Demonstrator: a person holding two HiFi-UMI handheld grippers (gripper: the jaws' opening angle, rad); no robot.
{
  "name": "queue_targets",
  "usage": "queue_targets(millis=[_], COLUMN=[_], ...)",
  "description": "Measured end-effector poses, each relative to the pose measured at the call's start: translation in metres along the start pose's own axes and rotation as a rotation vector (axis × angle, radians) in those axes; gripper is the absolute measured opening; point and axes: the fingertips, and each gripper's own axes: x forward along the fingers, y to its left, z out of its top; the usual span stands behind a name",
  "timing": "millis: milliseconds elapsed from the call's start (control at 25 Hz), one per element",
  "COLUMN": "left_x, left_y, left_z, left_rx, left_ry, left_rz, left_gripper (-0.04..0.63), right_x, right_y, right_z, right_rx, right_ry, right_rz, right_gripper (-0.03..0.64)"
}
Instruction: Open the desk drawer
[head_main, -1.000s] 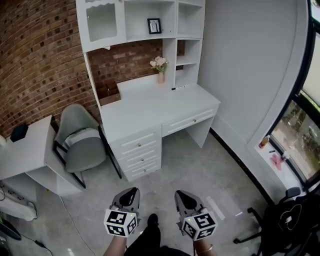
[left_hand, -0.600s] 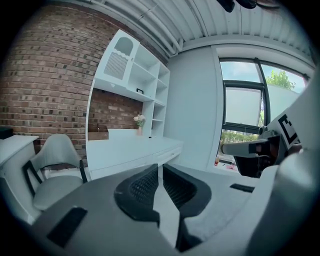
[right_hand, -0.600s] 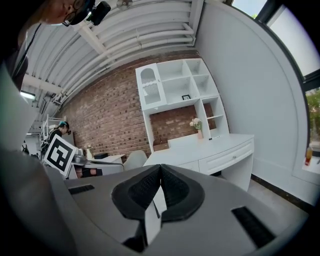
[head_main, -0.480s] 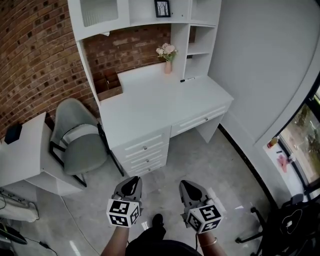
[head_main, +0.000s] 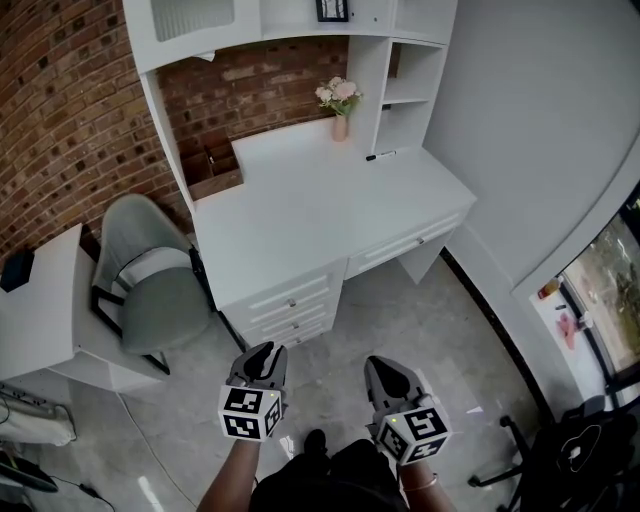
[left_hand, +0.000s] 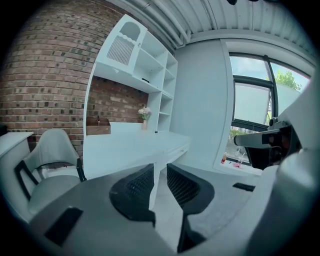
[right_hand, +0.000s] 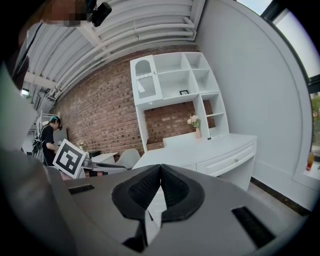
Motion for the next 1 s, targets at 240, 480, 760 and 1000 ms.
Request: queue_targets(millis=[240, 480, 760, 1000], left_x=[0.038, 0.082, 0.14, 0.188], left_y=[0.007, 0.018, 0.031, 0.05], left_z=[-0.015, -0.031, -0.049, -0.078], left_rx=[-0.006, -0.036, -0.089, -0.118], left_ry=[0.058, 0.125, 0.188, 0.24], left_rz=[0.032, 0.094, 0.193, 0.276], left_gripper=[0.084, 0.092, 0.115, 0.12], right_x=[0.024, 0.065, 0.108, 0.145], right_y=[-0.021, -0.045, -0.081, -0.112], right_z=[0.005, 0.012, 0.012, -0.005], right_rx=[-0.004, 0.005, 0.012, 0.007], right_ry=[0.016, 0.037, 0.093, 0.154], right_rz=[0.017, 0.095, 0.195, 0.245], right_gripper=[0.005, 0.005, 0.005, 0.005])
